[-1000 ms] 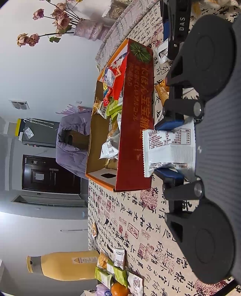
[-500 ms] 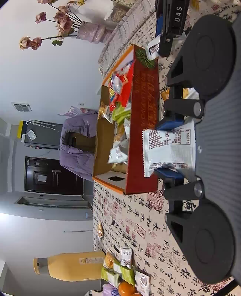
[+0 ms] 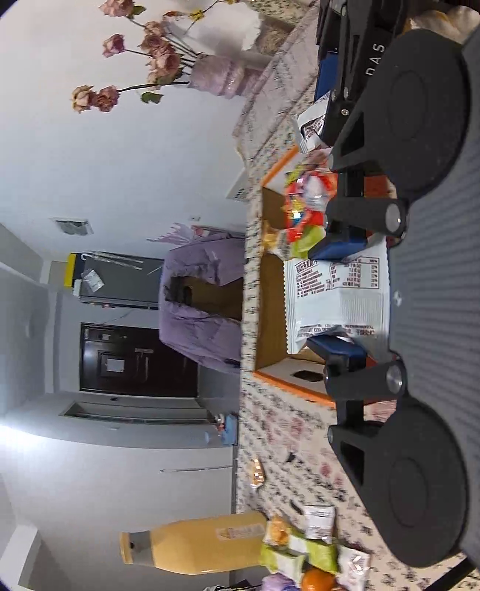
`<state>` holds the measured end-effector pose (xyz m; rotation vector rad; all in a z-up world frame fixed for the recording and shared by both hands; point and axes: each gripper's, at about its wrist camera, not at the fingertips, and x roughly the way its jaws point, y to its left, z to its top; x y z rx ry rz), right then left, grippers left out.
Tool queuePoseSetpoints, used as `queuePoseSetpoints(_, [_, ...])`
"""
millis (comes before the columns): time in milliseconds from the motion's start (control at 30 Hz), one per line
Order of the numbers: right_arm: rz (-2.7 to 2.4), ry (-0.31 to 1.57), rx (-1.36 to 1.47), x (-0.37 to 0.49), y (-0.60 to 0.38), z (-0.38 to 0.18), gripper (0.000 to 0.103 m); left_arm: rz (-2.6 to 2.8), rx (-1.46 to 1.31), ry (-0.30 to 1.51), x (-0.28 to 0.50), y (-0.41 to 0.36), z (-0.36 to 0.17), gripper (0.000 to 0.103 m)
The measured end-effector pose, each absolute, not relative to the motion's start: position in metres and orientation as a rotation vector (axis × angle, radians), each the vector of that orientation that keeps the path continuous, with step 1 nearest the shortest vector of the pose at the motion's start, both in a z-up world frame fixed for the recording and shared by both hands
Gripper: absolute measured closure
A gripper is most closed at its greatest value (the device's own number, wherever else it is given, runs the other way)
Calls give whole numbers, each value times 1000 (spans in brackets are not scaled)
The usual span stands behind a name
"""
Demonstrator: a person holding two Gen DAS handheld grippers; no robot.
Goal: Organize snacks
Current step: 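Carry both white sachets into the orange box and open both grippers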
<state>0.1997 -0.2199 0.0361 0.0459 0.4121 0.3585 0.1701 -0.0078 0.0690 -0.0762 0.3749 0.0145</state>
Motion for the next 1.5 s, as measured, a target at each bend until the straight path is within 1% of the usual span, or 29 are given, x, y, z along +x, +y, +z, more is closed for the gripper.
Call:
queuePoseSetpoints(200, [339,387,42,229,-211,52,60,28,-83,358,199,-11,82,58])
queuePoseSetpoints(467, [297,399,60,277,-202,59,60,32,-85,348,243,-15,87,58])
queuePoseSetpoints(700, [263,400,61,311,-195,50,60,50,-124,365,280,-9,73,58])
queuePoseSetpoints(867, [244,391,52,318,-195,30,60,62,-102,365,289,-6,47,58])
queuePoseSetpoints(1000, [262,403,45,321,-194,21,59,68,-110,385,294,3,38,58])
queuePoseSetpoints(1033, [262,403,46,321,-196,21,58,69,-117,388,294,5,37,57])
queuePoseSetpoints(1067, [258,404,45,322,-197,21,56,66,-125,388,294,8,36,53])
queuePoseSetpoints(1100, [254,407,47,322,-197,19,46,60,-134,386,293,9,36,40])
queuePoseSetpoints(1133, [249,409,57,322,-199,19,40,60,-141,378,291,11,36,23])
queuePoseSetpoints(1200, [239,407,76,323,-203,18,17,78,-136,359,289,12,38,14])
queuePoseSetpoints(1233, [239,406,83,323,-205,18,11,81,-137,355,288,12,38,6])
queuePoseSetpoints(1267, [236,405,92,323,-207,18,1,83,-144,354,287,13,39,1])
queuePoseSetpoints(1500, [207,403,118,323,-214,17,0,110,-167,356,290,16,40,0])
